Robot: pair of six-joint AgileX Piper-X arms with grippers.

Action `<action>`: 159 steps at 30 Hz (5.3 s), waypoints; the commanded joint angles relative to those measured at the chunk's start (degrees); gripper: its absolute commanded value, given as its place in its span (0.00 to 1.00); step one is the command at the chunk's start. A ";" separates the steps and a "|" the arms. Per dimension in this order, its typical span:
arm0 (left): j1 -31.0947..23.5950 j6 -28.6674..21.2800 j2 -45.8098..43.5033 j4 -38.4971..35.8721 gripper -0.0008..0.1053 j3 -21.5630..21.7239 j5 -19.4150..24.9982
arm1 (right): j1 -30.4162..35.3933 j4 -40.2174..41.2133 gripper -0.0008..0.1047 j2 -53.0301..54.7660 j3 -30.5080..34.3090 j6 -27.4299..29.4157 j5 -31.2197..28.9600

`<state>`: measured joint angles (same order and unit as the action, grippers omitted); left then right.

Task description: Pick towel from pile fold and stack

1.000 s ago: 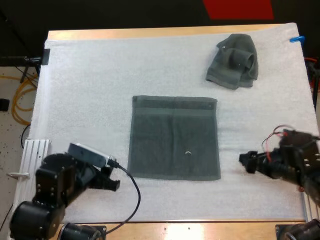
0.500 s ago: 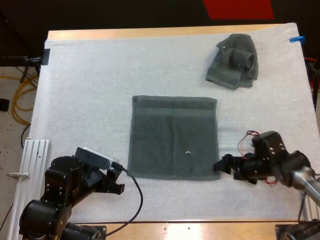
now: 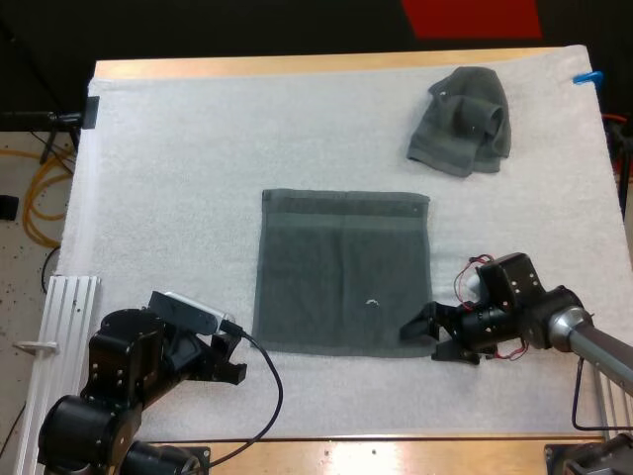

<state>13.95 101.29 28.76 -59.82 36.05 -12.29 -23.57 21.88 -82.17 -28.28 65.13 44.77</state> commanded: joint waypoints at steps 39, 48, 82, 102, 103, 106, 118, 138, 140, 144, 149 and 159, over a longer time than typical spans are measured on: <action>0.22 1.75 31.83 13.24 0.61 -4.48 -4.90 | -0.05 1.58 0.01 -0.58 0.09 5.69 -8.91; 0.22 2.69 45.50 18.57 0.61 -4.46 -6.97 | -0.05 1.58 0.01 -0.58 0.09 5.69 -8.91; 2.75 5.57 37.44 14.42 0.01 -3.99 -20.16 | -0.05 7.98 0.01 18.50 0.09 -1.32 -10.18; -13.97 20.80 54.83 51.65 0.01 -3.95 -39.31 | 0.08 -29.38 0.01 -7.03 -10.93 -24.59 -22.15; -13.95 20.90 55.51 52.55 0.01 -3.71 -39.30 | 0.08 -29.36 0.01 -7.32 -10.96 -25.02 -23.72; -13.95 20.89 56.74 53.07 0.01 -2.69 -39.30 | 0.08 -28.45 0.01 -7.36 -10.94 -25.26 -28.02; -13.95 20.62 57.63 56.19 0.01 0.99 -38.39 | 0.08 -28.47 0.01 -7.36 -10.94 -25.13 -34.85; -13.95 19.71 61.84 60.63 0.35 0.98 -37.03 | 0.08 -28.71 0.18 -7.36 -10.94 -19.39 -32.07; -13.95 19.71 61.84 60.84 0.45 0.98 -35.88 | 0.08 -30.25 0.42 -7.36 -10.94 -19.39 -32.08; -13.95 19.71 61.84 62.85 0.46 1.37 -36.20 | 0.08 -36.58 0.69 -7.36 -10.94 -14.89 -31.85; -13.95 19.71 61.19 62.78 0.46 4.68 -38.58 | 0.08 -42.73 0.69 -6.48 -10.94 -11.91 -31.67; -13.95 6.24 44.12 48.04 0.47 6.82 -29.12 | 0.08 -31.05 0.69 4.54 -10.94 6.10 -35.53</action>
<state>-0.07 109.60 74.35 -8.32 42.38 -43.09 -23.57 -10.28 -78.50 -38.79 69.21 9.96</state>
